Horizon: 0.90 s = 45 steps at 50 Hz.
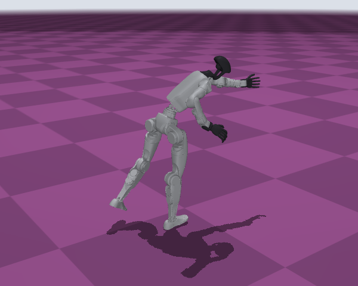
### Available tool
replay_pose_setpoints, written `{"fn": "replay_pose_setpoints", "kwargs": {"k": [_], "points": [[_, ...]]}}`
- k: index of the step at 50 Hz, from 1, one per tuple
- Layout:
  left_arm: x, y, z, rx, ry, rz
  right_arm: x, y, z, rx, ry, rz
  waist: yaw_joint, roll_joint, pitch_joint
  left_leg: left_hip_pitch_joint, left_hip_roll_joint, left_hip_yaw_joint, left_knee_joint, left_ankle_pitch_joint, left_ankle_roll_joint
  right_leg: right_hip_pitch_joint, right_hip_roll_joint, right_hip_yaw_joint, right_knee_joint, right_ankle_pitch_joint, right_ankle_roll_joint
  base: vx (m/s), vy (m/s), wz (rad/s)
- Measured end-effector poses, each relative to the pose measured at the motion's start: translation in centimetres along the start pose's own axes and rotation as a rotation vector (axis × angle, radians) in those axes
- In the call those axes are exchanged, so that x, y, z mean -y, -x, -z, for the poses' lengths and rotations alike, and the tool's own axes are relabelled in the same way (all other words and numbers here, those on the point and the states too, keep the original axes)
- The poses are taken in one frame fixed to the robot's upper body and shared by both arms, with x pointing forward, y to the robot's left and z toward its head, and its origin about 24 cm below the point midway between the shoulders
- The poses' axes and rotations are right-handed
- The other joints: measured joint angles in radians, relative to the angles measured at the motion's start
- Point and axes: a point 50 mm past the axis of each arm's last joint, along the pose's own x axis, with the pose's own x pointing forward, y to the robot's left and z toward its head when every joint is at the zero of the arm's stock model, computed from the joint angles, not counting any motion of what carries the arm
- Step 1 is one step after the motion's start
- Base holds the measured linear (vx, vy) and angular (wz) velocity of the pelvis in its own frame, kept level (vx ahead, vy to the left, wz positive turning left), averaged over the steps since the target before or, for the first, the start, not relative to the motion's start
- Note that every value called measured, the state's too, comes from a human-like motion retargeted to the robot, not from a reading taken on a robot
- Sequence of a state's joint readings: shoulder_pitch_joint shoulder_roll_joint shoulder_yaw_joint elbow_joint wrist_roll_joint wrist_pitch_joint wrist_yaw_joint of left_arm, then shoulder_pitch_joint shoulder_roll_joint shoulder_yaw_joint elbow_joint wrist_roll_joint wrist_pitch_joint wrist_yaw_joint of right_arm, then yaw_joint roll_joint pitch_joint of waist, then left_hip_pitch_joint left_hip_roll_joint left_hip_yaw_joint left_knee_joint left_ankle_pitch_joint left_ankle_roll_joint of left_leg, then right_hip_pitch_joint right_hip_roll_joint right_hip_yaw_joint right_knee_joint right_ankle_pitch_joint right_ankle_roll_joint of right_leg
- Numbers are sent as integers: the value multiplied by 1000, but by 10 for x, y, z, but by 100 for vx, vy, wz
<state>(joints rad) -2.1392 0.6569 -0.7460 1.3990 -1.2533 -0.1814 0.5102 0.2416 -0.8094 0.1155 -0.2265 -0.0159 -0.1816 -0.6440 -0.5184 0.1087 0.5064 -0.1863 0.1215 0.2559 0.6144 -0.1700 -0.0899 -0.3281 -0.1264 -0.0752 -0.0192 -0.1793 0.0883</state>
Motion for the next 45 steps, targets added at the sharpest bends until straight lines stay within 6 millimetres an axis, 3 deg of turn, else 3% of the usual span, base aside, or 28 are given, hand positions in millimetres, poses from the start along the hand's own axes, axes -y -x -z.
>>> {"fn": "replay_pose_setpoints", "kwargs": {"k": [4, 7, 10, 12, 15, 18, 21, 24, 27, 31, 33, 35, 39, 42, 45], "points": [[-49, 7, 85, -81, -310, 35, -1, -11, -6, 50, 4, -11, 45, -41, -13, -46, 2, 118, 16, -142, 53, 73, -15, 26, 64, -54, -2, 28, 0, -47], [-100, 37, 157, -153, -610, 99, 0, -15, -10, 81, -4, -7, 97, -66, -34, -81, -2, 187, -27, -163, 72, 119, -17, 45, 123, -88, 6, 31, 1, -62], [-166, 95, 230, -316, -856, 181, 1, -14, -9, 81, -10, -7, 160, -78, -80, -120, -24, 211, -154, -118, 66, 168, -13, 74, 130, -91, 13, 33, 2, -68], [-218, 148, 269, -497, -986, 215, -1, -12, -4, 57, -6, -17, 209, -87, -100, -125, -37, 197, -280, -71, 49, 212, -2, 93, 129, -88, 25, 37, 4, -77], [-304, 244, 300, -829, -1142, 186, -8, -6, 12, -27, -12, -50, 294, -93, -121, -118, -38, 143, -474, 20, -6, 279, 30, 132, 134, -87, 43, 42, 7, -92], [-391, 348, 286, -1171, -1251, -3, -24, 8, 38, -190, -70, -90, 384, -112, -143, -101, -17, 117, -591, 78, -66, 343, 55, 179, 140, -89, 58, 48, 11, -97], [-459, 449, 231, -1510, -1332, -227, -43, 31, 69, -399, -122, -150, 463, -137, -177, -76, 3, 141, -613, 82, -80, 394, 61, 219, 148, -93, 66, 51, 16, -79], [-498, 529, 156, -1833, -1395, -309, -61, 68, 101, -620, -117, -253, 524, -158, -214, -47, 17, 161, -563, 84, -56, 444, 61, 242, 155, -83, 66, 53, 21, -40], [-518, 577, 80, -2075, -1454, -271, -73, 122, 129, -841, -70, -395, 557, -167, -259, -54, 46, 146, -420, 27, -39, 485, 69, 226, 192, -41, 79, 57, 25, 21], [-532, 587, 14, -2111, -1509, -485, -75, 199, 149, -1133, -3, -547, 573, -152, -285, 10, 43, 93, -373, -41, -39, 519, 84, 150, 311, 79, 59, 57, 28, 69], [-540, 579, -3, -2040, -1532, -655, -75, 233, 150, -1253, 5, -609, 578, -134, -299, 43, 52, 61, -369, -65, -45, 466, 100, 90, 479, 149, 54, 55, 27, 73], [-546, 567, -6, -1944, -1544, -805, -76, 258, 148, -1340, 1, -662, 579, -120, -319, 73, 51, 35, -383, -77, -55, 373, 92, 21, 685, 190, 44, 50, 23, 67], [-551, 538, 27, -1766, -1493, -902, -80, 281, 142, -1406, -20, -740, 540, -96, -331, 130, 51, -17, -397, -90, -107, 239, 35, -133, 926, 86, -36, 47, 17, 78], [-543, 513, 80, -1703, -1366, -810, -85, 278, 142, -1406, -53, -751, 489, -73, -322, 172, 60, -58, -399, -93, -143, 179, 32, -202, 922, -13, -80, 43, 9, 80], [-522, 481, 143, -1631, -1259, -609, -93, 261, 145, -1366, -69, -761, 432, -77, -306, 210, 51, -81, -403, -104, -132, 133, 35, -240, 784, -63, -85, 40, 3, 59]]}}
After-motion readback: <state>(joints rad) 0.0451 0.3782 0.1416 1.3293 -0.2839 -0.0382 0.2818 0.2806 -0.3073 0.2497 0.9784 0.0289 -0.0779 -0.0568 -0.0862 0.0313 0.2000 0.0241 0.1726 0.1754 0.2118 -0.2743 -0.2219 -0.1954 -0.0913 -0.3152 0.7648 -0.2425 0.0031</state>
